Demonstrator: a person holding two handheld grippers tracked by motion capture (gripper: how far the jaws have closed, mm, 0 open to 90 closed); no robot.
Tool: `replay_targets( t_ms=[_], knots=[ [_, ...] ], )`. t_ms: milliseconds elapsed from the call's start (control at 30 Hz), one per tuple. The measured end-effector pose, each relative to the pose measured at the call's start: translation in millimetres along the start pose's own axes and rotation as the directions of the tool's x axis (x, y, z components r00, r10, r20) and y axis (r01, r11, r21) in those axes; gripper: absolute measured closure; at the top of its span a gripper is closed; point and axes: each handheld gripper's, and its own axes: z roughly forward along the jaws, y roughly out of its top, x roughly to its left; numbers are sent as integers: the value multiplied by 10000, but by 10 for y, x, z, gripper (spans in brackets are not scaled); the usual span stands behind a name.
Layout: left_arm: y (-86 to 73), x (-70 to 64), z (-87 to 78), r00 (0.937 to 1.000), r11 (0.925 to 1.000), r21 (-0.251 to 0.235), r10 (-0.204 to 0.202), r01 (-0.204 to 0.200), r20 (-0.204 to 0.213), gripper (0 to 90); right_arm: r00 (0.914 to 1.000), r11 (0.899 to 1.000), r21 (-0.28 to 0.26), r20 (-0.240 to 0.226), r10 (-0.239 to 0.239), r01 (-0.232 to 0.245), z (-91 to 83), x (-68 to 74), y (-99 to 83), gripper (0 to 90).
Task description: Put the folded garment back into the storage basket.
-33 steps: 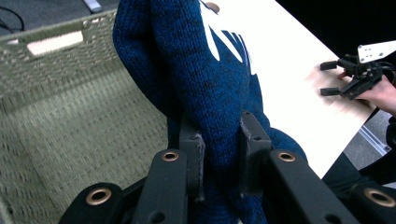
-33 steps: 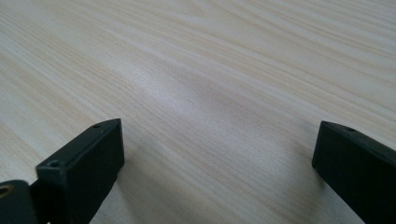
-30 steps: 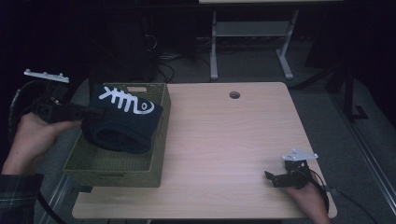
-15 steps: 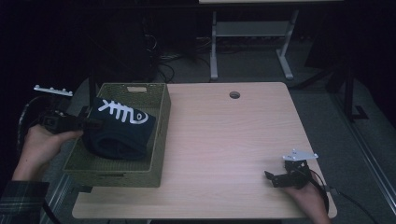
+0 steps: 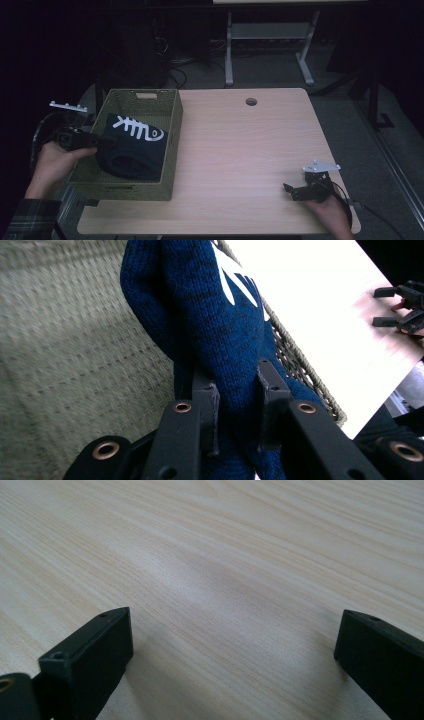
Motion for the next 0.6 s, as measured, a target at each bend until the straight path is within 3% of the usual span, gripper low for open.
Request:
replay_targets(
  t_ms=[200, 400, 600],
  knots=[
    [-76, 130, 167, 9994, 9993, 173, -337, 336, 75, 756, 10000, 10000, -5, -1, -21, 21, 0, -2, 0, 20],
    [-140, 237, 286, 9975, 9971, 693, -267, 312, -651, 755, 10000, 10000, -4, -1, -21, 21, 0, -2, 0, 20],
    [-174, 326, 426, 9941, 9944, 1002, -238, 345, -1061, 752, 10000, 10000, -5, -1, -13, 13, 0, -1, 0, 20]
  ],
)
